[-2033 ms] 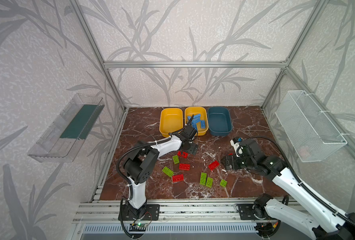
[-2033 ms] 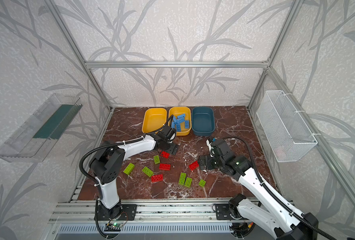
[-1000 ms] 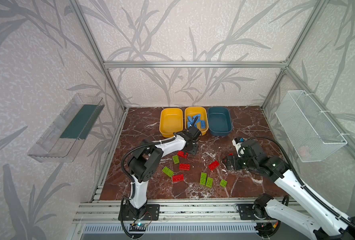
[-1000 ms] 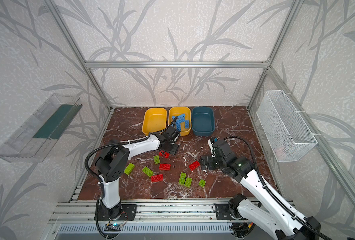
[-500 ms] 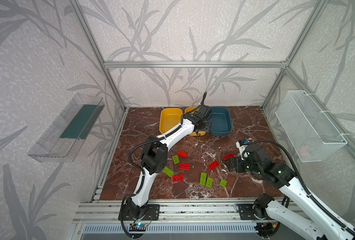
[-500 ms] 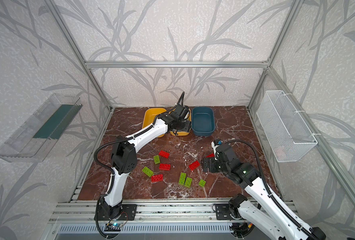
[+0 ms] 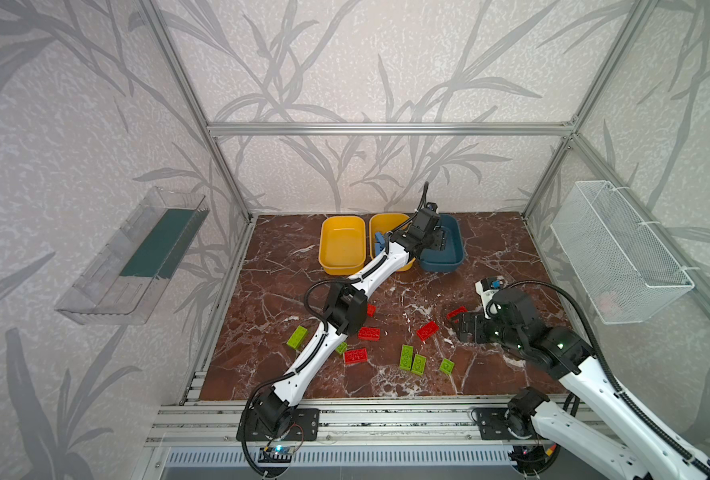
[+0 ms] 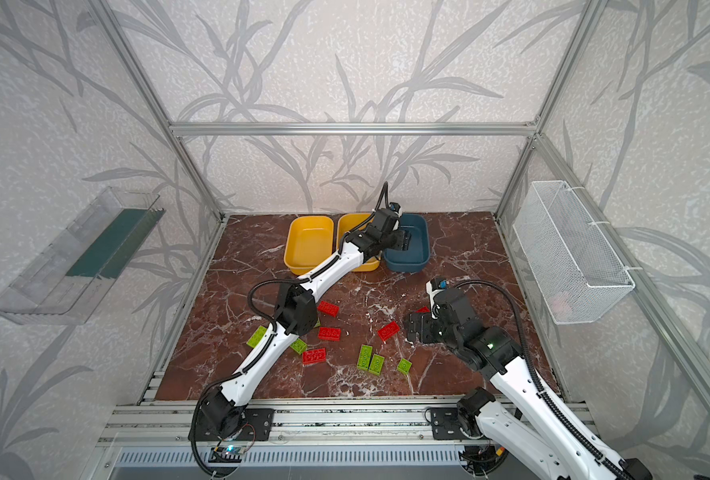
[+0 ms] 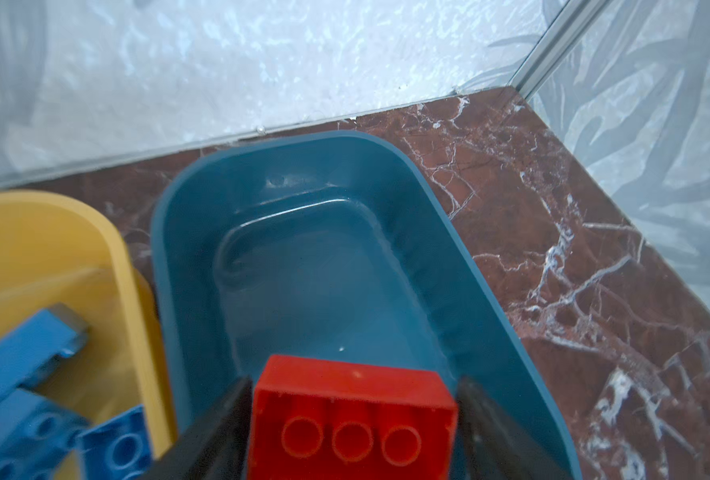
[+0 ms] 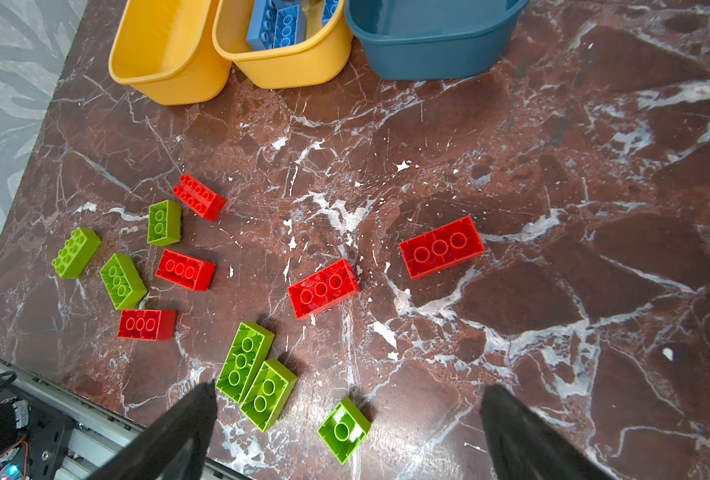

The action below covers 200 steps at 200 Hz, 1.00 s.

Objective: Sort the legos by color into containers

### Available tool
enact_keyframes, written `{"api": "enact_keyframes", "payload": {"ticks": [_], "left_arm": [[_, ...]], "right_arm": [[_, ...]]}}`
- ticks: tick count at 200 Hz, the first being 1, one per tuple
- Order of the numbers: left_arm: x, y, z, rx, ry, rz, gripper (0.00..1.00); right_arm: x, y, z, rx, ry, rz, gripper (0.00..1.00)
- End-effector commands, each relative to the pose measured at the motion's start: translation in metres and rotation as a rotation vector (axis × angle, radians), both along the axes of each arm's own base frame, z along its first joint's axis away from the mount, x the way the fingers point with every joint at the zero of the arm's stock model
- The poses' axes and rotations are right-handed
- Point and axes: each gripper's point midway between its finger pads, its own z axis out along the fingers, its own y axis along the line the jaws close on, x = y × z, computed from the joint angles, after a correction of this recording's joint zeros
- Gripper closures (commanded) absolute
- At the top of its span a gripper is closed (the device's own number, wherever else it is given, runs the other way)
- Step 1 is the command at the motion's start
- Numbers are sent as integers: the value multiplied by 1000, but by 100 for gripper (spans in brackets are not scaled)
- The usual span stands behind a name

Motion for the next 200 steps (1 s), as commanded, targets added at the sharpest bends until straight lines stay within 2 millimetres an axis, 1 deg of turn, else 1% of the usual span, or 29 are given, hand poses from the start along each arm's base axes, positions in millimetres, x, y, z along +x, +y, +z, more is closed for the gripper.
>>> {"api": "enact_keyframes", "payload": {"ticks": [1, 15, 25, 39, 41, 48, 58, 68, 69, 84, 87, 91, 98, 99, 106, 107, 110, 111, 112, 120, 121, 122, 123, 127, 131, 161, 178, 183, 200], "left_arm": [[7, -15, 48, -126, -95, -27, 3], [2, -20, 61, -147, -105, -48, 1], [-2, -21, 76, -153, -122, -55, 1], [-10, -19, 92, -140, -131, -64, 1], [-12, -18, 99, -142, -135, -64, 1], [-17, -14, 110, -138, -138, -62, 1], [-23, -7, 119, -127, -135, -47, 1], [-31, 3, 134, -116, -142, -19, 1], [-32, 4, 137, -117, -145, -16, 1], [-47, 30, 140, -87, -132, 46, 1], [-49, 36, 146, -92, -137, 61, 1], [-54, 44, 138, -80, -122, 81, 1], [-65, 60, 140, -80, -120, 115, 1], [-66, 62, 144, -86, -122, 120, 1], [-78, 79, 136, -83, -109, 154, 1], [-79, 81, 132, -79, -103, 159, 1], [-85, 88, 138, -92, -107, 171, 1], [-87, 90, 134, -88, -100, 174, 1], [-89, 92, 136, -93, -101, 177, 1], [-106, 110, 125, -96, -80, 204, 1], [-107, 111, 127, -101, -83, 208, 1], [-109, 113, 120, -92, -73, 210, 1], [-111, 115, 123, -98, -77, 212, 1], [-120, 124, 112, -93, -58, 224, 1], [-129, 133, 110, -99, -52, 237, 1], [-189, 191, 67, -56, 17, 317, 1], [-220, 217, 48, -16, 31, 345, 1], [-229, 224, 51, -23, 23, 354, 1], [-252, 246, 37, -4, 40, 377, 1]], "right_arm": [[5, -7, 3, -3, -19, -44, 1], [7, -11, 1, -13, -17, -67, 1], [7, -12, -1, -17, -15, -79, 1], [8, -13, -4, -20, -8, -86, 1], [8, -13, -5, -21, -5, -87, 1], [8, -13, -7, -23, 2, -93, 1], [8, -14, -11, -30, 18, -101, 1], [9, -14, -16, -37, 36, -108, 1], [9, -14, -17, -38, 37, -109, 1], [11, -15, -25, -52, 62, -126, 1], [11, -16, -27, -57, 70, -131, 1], [12, -17, -30, -65, 78, -137, 1], [14, -17, -34, -77, 91, -147, 1], [14, -17, -34, -78, 92, -148, 1], [16, -18, -39, -92, 103, -160, 1], [17, -18, -40, -93, 104, -161, 0], [18, -19, -42, -100, 108, -168, 0], [18, -20, -43, -102, 110, -170, 0], [18, -20, -43, -103, 110, -172, 0], [21, -21, -50, -117, 124, -185, 2], [22, -21, -50, -119, 126, -187, 2], [22, -21, -51, -119, 126, -189, 3], [22, -21, -51, -120, 127, -190, 3], [24, -22, -55, -124, 134, -196, 4], [25, -22, -57, -126, 139, -203, 5], [34, -20, -74, -99, 168, -252, 10], [41, -20, -82, -64, 174, -306, 14], [43, -20, -85, -51, 177, -318, 15], [51, -18, -92, -17, 193, -351, 18]]}}
